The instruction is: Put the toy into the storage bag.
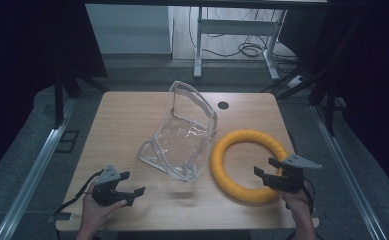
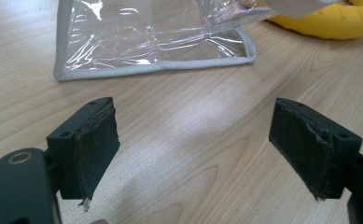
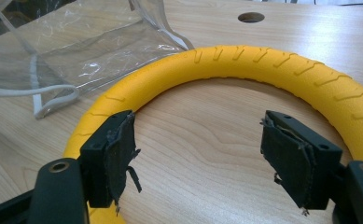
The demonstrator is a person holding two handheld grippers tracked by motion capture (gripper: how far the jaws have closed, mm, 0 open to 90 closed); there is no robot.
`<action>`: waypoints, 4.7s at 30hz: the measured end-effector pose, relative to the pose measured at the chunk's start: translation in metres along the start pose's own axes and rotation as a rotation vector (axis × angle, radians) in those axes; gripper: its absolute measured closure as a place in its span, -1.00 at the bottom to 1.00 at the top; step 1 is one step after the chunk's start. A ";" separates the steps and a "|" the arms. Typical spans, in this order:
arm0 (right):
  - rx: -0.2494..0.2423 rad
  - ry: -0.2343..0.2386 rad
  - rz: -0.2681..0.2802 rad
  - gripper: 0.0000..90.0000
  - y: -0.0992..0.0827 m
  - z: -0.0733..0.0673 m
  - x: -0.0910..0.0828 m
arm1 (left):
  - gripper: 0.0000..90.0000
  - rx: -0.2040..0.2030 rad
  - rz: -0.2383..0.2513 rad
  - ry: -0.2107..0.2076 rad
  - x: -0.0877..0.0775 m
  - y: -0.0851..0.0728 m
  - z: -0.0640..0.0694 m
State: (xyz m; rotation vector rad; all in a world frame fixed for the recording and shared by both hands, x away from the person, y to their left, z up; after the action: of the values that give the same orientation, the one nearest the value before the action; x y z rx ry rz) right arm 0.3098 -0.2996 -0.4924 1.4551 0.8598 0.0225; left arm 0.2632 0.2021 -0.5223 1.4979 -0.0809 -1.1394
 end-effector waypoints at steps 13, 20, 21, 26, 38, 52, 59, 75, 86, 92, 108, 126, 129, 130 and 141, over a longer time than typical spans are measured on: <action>-0.039 0.044 -0.046 -0.40 0.013 -0.013 0.001 | -0.65 -0.004 -0.009 -0.005 0.002 0.000 0.000; -0.090 0.079 -0.126 -0.39 0.028 -0.024 0.004 | -0.65 -0.008 0.005 -0.014 -0.001 0.001 0.000; -0.108 0.095 -0.152 -0.39 0.031 -0.028 0.007 | -0.65 -0.009 0.005 -0.015 -0.001 0.001 0.000; -0.218 0.155 -0.320 -0.40 0.038 -0.048 0.024 | -0.65 -0.013 0.001 -0.020 0.001 0.001 0.001; -0.335 0.214 -0.540 -0.37 0.032 -0.072 0.044 | -0.64 0.017 -0.023 -0.018 0.005 0.001 0.006; -0.466 0.201 -0.851 -0.31 -0.004 -0.086 0.068 | -0.63 0.016 -0.031 -0.014 0.005 0.001 0.005; -0.487 0.176 -0.905 -0.16 -0.008 -0.086 0.078 | -0.63 0.019 -0.037 -0.013 0.006 0.001 0.005; -0.479 0.228 -0.907 0.14 -0.005 -0.084 0.080 | -0.62 0.025 -0.033 -0.001 0.006 0.001 0.005; -0.322 0.327 -0.689 0.15 0.037 -0.068 0.056 | -0.62 0.024 -0.033 -0.003 0.007 0.001 0.005; -0.261 0.353 -0.593 0.15 0.053 -0.063 0.047 | -0.62 0.024 -0.034 -0.002 0.008 0.001 0.005; -0.219 0.370 -0.451 0.15 0.070 -0.054 0.037 | -0.62 0.026 -0.029 0.000 0.006 0.001 0.004; -0.160 0.326 -0.236 0.15 0.100 -0.044 0.018 | -0.62 0.027 -0.026 0.005 0.005 0.001 0.002; -0.157 0.319 -0.199 0.15 0.104 -0.044 0.016 | -0.62 0.030 -0.025 0.006 0.005 0.002 0.002; -0.155 0.317 -0.184 0.15 0.106 -0.044 0.015 | -0.62 0.030 -0.025 0.006 0.005 0.002 0.002; -0.112 0.315 -0.102 0.15 0.114 -0.045 0.014 | -0.62 0.031 -0.028 0.005 0.005 0.001 0.002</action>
State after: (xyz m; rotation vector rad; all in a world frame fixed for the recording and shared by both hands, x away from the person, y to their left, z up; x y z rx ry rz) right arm 0.3508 -0.2348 -0.3953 1.3196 1.1699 0.2249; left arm 0.2653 0.1968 -0.5242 1.5341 -0.0744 -1.1612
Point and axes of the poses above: each handheld gripper's, and its own axes: x roughly forward along the jaws, y roughly out of its top, z roughly to its right, the point moved 3 cm from there along x, roughly forward along the jaws, and after that the axes turned 1 degree about -y, right-handed, at the moved point
